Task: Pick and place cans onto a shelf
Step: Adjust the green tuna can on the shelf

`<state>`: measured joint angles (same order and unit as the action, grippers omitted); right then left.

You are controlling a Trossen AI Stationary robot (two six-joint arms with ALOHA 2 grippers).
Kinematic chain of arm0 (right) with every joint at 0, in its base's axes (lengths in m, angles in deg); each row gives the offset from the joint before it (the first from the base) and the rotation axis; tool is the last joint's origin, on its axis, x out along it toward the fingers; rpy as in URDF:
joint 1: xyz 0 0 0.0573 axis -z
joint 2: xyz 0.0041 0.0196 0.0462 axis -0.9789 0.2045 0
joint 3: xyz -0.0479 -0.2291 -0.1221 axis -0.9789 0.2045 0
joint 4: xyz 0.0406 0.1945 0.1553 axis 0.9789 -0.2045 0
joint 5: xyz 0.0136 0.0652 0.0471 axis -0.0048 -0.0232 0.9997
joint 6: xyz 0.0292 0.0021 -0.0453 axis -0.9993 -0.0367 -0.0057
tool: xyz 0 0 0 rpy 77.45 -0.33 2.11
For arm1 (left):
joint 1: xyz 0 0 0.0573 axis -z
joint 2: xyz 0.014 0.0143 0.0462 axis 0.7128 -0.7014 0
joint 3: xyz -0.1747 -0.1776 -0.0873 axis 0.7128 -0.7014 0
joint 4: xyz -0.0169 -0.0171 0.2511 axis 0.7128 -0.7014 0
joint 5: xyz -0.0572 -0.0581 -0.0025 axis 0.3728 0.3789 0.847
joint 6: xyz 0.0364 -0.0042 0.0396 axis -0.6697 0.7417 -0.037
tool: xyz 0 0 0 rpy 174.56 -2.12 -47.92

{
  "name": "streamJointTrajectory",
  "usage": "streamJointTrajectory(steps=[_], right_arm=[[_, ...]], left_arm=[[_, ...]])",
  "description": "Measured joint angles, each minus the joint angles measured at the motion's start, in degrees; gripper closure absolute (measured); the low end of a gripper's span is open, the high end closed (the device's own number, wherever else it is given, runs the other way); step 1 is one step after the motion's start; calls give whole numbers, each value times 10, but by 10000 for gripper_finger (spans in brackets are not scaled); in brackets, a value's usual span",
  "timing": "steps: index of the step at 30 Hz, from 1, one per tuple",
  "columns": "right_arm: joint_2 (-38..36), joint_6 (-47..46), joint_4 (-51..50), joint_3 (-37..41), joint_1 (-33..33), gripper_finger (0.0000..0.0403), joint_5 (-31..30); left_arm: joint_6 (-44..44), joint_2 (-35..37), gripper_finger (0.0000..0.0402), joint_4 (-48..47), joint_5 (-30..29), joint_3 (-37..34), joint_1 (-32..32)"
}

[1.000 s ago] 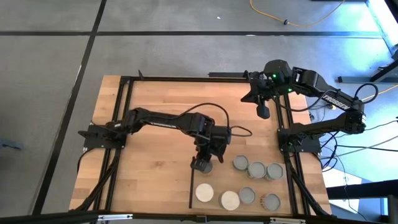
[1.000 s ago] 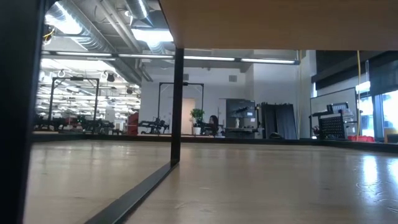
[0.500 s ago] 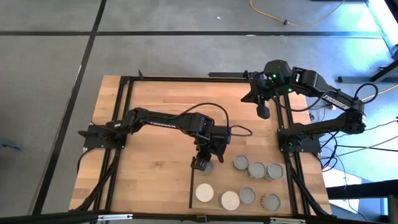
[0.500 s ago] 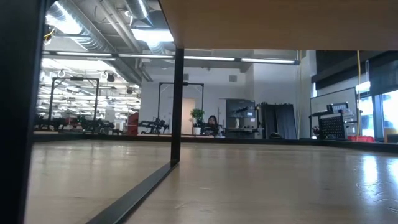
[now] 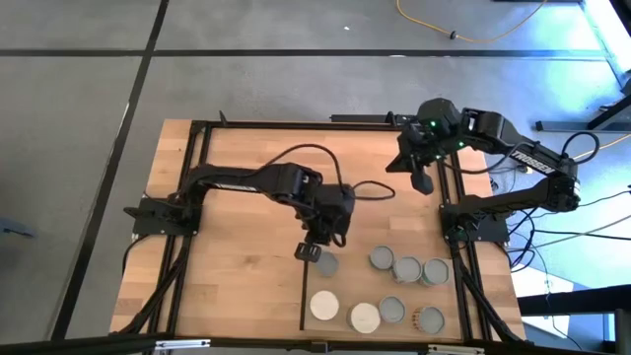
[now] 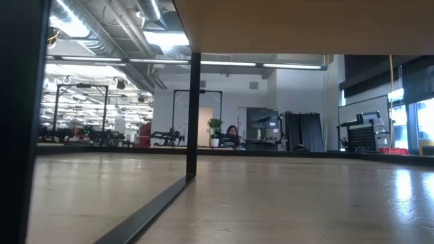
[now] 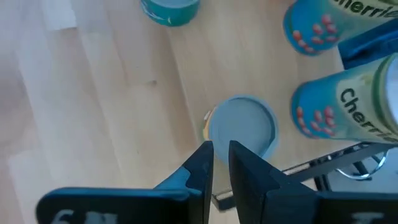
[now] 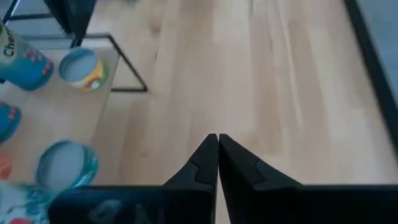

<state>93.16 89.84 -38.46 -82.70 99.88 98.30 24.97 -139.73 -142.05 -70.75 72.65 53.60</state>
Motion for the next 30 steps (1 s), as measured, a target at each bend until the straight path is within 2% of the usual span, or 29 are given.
streamJointTrajectory(steps=[6,11,17,21,23,27,30], right_arm=[[2,-16,-66,0,-27,397,-13],[12,-59,-84,0,-57,397,-40],[49,-119,-124,0,-97,397,-45],[79,-136,-156,0,-128,397,-46],[94,-135,-158,0,-143,397,-37],[132,-135,-157,0,-168,397,18],[160,-134,-157,0,-187,397,23]], left_arm=[[0,42,360,-1,-60,0,-1],[1,82,393,-17,-100,0,-16],[11,121,400,-61,-152,0,-43],[17,140,400,-93,-165,-1,-60],[17,151,401,-106,-166,-1,-65],[18,165,401,-114,-166,-1,-70],[24,178,401,-119,-168,-1,-71]])
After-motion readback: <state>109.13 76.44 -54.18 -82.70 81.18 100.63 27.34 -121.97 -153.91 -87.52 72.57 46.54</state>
